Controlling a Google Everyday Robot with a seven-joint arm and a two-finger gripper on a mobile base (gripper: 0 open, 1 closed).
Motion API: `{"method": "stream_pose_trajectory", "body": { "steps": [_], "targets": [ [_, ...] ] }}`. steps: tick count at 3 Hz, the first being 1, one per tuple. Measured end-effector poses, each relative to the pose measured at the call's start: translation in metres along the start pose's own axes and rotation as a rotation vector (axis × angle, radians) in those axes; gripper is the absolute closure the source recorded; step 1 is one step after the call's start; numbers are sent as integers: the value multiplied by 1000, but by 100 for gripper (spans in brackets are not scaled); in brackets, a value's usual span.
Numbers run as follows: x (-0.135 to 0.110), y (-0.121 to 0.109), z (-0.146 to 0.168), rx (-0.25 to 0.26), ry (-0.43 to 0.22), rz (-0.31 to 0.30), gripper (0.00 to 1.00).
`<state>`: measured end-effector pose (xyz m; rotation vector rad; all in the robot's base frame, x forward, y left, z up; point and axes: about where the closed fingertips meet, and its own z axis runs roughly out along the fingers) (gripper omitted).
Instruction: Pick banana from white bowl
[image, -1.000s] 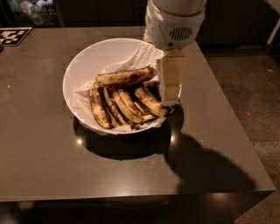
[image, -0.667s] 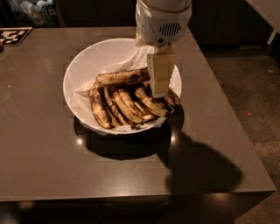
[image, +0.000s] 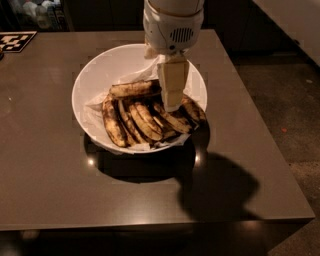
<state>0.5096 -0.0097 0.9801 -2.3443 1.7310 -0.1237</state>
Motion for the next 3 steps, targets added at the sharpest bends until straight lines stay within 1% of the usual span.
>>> {"method": "stream_pose_trajectory", "body": {
  "steps": [1,2,3],
  "targets": [
    [-8,1,4,-14,-8,-14,22],
    [-8,1,4,-14,-8,-14,4],
    [-11,-7,7,8,-33,-21,0]
  ]
}}
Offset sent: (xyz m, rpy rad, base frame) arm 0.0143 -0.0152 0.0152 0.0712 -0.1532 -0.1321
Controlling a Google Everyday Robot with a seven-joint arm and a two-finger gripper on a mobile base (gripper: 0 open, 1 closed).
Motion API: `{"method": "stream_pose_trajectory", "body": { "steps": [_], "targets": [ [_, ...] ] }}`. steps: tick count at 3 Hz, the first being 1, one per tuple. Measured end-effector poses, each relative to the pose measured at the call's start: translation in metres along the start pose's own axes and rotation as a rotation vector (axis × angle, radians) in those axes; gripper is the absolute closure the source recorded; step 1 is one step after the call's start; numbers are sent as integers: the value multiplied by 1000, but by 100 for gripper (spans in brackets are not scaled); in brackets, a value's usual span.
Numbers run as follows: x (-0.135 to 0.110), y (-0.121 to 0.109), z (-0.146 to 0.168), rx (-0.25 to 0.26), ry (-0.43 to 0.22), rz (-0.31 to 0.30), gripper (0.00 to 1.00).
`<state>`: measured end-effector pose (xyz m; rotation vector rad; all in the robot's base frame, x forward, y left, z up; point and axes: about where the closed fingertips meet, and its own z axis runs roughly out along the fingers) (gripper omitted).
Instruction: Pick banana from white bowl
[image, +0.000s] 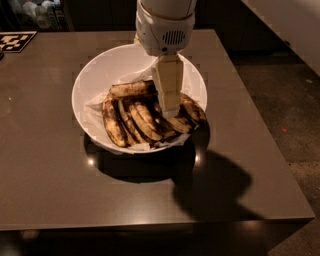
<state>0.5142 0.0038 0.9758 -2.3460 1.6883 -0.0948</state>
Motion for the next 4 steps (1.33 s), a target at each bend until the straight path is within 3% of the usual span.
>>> {"method": "stream_pose_trajectory", "body": {
  "steps": [1,3,4],
  "targets": [
    [-1,-3,5,-12,-32,-15,0],
    [12,-18,28,-57,-81,-7,41],
    [15,-21,36,-73,-94,-5,55]
  ]
}}
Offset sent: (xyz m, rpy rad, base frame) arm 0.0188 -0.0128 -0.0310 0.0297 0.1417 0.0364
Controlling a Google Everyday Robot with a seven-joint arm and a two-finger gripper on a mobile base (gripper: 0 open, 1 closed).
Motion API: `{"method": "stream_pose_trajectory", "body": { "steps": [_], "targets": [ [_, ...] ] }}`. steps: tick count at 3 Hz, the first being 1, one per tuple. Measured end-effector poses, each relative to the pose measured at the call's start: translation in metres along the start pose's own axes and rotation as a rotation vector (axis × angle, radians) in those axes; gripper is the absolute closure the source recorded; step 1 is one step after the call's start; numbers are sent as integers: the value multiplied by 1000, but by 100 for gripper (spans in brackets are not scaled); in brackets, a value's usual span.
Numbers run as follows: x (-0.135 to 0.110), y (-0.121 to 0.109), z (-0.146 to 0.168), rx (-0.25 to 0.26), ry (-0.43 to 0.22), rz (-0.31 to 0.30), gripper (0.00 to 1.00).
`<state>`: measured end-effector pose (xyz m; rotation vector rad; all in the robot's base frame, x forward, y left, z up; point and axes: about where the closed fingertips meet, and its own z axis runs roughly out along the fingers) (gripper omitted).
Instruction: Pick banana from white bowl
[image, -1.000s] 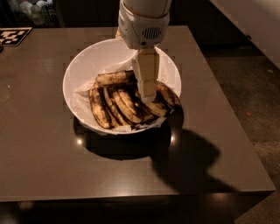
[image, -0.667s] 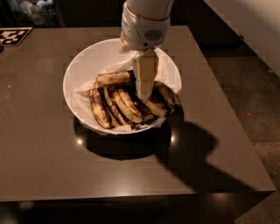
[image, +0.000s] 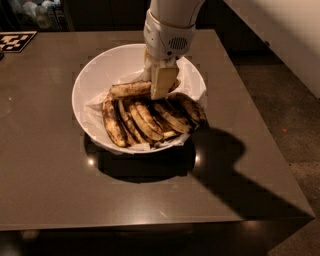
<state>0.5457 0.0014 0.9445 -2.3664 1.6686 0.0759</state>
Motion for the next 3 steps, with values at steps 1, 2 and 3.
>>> {"method": "stream_pose_trajectory", "body": {
  "steps": [1,2,3],
  "targets": [
    [-13,9,5,-30,-2,-16,73],
    [-13,9,5,-31,-2,-16,96],
    [-18,7,-2,11,-44,-22,100]
  ]
}}
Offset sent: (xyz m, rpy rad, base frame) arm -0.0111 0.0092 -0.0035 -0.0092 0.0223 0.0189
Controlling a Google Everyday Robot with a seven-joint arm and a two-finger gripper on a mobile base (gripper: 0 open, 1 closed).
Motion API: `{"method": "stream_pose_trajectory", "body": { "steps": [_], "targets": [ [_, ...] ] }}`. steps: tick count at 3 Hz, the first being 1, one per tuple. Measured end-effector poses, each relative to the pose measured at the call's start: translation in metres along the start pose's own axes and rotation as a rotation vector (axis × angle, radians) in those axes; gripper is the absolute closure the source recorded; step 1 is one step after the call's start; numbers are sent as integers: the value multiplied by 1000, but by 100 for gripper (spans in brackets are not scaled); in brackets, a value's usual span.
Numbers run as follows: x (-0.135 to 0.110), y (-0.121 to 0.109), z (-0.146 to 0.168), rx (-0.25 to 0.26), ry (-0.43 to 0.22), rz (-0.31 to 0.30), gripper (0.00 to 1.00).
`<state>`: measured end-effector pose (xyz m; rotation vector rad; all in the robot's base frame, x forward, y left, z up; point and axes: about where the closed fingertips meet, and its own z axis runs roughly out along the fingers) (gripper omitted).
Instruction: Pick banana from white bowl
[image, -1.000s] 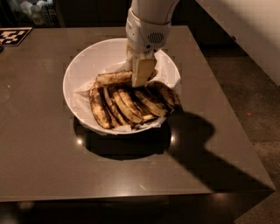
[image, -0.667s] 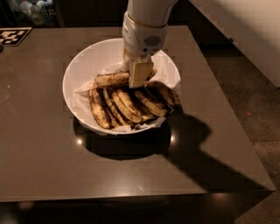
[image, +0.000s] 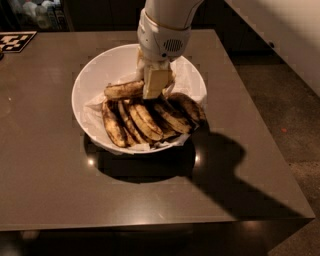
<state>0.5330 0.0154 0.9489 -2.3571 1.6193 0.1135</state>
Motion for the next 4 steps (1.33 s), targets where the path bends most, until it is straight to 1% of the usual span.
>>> {"method": "stream_pose_trajectory", "body": {
  "steps": [1,2,3,4],
  "targets": [
    [-7,9,-20,65,-94,-10,100],
    [-11,25,-37,107,-188,-17,100],
    [-24,81,-81,157,-250,8,100],
    [-25,83,-83,162,-250,9,100]
  ]
}}
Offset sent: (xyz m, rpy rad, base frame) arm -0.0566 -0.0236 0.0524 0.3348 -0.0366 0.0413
